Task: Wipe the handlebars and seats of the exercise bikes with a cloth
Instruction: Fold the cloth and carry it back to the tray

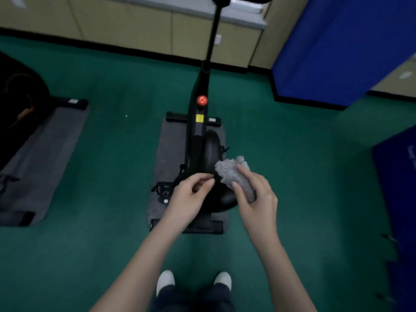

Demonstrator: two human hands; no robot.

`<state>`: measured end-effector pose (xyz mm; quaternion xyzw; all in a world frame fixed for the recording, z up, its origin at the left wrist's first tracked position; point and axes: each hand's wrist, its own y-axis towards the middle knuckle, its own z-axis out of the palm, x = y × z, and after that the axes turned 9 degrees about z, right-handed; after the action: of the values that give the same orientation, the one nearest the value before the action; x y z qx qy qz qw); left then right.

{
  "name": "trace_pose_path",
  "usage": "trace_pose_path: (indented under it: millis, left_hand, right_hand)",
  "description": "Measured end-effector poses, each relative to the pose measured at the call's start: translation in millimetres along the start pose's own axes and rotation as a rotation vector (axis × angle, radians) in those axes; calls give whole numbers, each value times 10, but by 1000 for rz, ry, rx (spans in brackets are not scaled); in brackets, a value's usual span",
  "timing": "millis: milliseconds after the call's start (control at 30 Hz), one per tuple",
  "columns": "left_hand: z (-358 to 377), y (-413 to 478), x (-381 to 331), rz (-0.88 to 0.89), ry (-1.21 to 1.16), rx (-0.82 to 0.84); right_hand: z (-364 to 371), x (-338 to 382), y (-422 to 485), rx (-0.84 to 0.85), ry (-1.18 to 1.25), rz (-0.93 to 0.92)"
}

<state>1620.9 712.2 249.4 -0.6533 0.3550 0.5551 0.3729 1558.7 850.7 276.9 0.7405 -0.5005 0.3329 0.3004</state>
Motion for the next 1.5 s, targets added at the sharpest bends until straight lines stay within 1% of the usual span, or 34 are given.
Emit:
trace_pose_path:
  millis: [67, 167, 200, 267, 433, 533, 600, 700, 767, 833, 933, 1100, 1167, 1233, 1300, 1400, 1500]
  left_hand:
    - [185, -26, -206, 14, -53, 100]
    - [503, -108, -443, -22, -270, 197]
    - [600, -136, -496, -48, -343, 210]
    - [807, -169, -581, -82, -405, 215]
    - [1371, -188, -770, -124, -406, 237]
    - [1747, -213, -902, -100, -377, 268]
    - [2007, -226, -1001, -63, -351, 295]
    - [2397, -244, -1157, -18, -345, 341]
    - [2638, -247, -1243, 33, -328, 356]
    - [2856, -245, -1314, 83, -274, 358]
    - [3148, -236, -1400, 129, -192, 317]
    - [3513, -162, -1442, 177, -154, 257]
    - [3623, -89, -1445, 146, -208, 266]
    - [3721, 15, -1460, 89, -329, 294]
    - [3809, 171, -1486, 48, -419, 293]
    - [3922, 517, -1531, 54, -451, 247]
    - [4032, 934, -1595, 80, -420, 234]
  right_hand:
    - [-110, 48, -54, -47, 57, 47]
    - [-295, 74, -122, -91, 111, 80]
    - [-361, 73, -146, -104, 124, 87]
    - [-531, 50, -198, -119, 187, 112]
    - [-1105, -183, -318, -121, 477, 217]
    - [-1493, -393, -338, -196, 648, 297]
    - [-1730, -562, -333, -218, 694, 388]
    - [-2089, -801, -269, -132, 780, 524]
    - [-2349, -923, -227, -60, 888, 530]
    - [-2612, -1035, -192, -78, 927, 511]
    - [-2946, -1189, -127, -157, 886, 455]
    - [-3219, -1360, 42, -310, 809, 338]
    - [-3262, -1406, 142, -381, 815, 304]
    - [-3282, -1460, 280, -429, 791, 310]
    - [-3295, -1516, 455, -433, 692, 331]
    - [-3321, -1586, 778, -438, 475, 300]
    - [-3283, -1628, 1181, -350, 408, 224]
